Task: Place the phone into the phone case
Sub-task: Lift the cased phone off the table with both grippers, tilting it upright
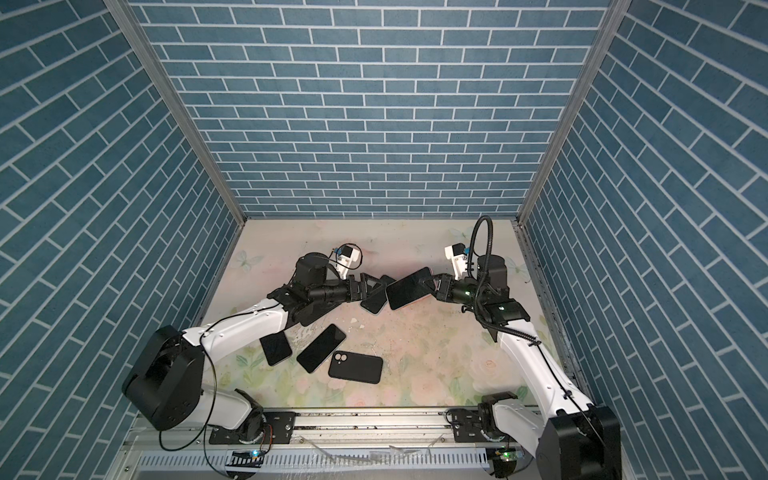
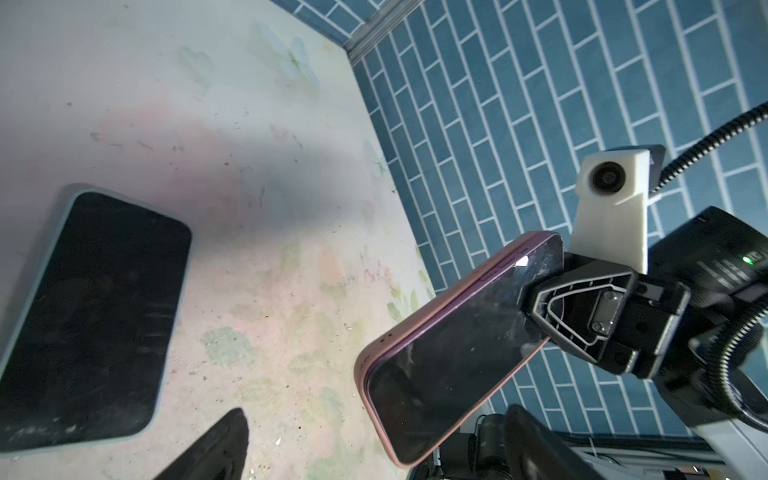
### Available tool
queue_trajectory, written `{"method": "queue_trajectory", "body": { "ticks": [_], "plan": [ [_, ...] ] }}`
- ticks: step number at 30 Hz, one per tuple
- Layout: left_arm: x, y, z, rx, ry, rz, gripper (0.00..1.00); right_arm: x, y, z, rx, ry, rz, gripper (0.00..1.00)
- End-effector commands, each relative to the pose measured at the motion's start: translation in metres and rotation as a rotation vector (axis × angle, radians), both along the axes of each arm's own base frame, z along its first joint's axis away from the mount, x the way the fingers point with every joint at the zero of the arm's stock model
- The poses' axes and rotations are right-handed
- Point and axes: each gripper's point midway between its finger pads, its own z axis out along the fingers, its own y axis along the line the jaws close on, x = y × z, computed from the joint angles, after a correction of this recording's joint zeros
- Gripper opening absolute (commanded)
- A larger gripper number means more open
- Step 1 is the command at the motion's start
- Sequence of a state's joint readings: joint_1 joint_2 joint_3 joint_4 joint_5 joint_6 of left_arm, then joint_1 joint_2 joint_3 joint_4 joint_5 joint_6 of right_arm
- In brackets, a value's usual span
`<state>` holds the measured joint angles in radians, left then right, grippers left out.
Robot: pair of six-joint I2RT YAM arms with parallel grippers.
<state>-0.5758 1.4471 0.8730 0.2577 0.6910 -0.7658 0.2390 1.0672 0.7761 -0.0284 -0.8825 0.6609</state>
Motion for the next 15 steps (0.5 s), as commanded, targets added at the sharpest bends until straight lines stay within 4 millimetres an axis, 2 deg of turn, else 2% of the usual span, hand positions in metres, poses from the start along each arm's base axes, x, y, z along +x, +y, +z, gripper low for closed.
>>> {"method": "queue_trajectory", "body": {
  "ticks": [1,5,8,11,15],
  "plan": [
    [-0.014,-0.007,0.025,-0.065,-0.050,-0.118,0.95,-0.016,0.012,0.046,0.126,-0.054,0.140,0.00],
    [-0.018,-0.013,0.050,-0.164,-0.087,-0.164,0.88,-0.020,0.016,0.051,0.147,-0.037,0.186,0.00],
    [-0.020,-0.018,0.064,-0.231,-0.096,-0.194,0.76,-0.021,0.016,0.050,0.152,-0.030,0.195,0.00],
    [-0.022,-0.022,0.074,-0.276,-0.097,-0.217,0.63,-0.021,0.017,0.047,0.156,-0.022,0.196,0.00],
    [-0.032,-0.033,0.078,-0.294,-0.090,-0.271,0.52,-0.019,0.017,0.047,0.169,-0.026,0.195,0.00]
  ]
}}
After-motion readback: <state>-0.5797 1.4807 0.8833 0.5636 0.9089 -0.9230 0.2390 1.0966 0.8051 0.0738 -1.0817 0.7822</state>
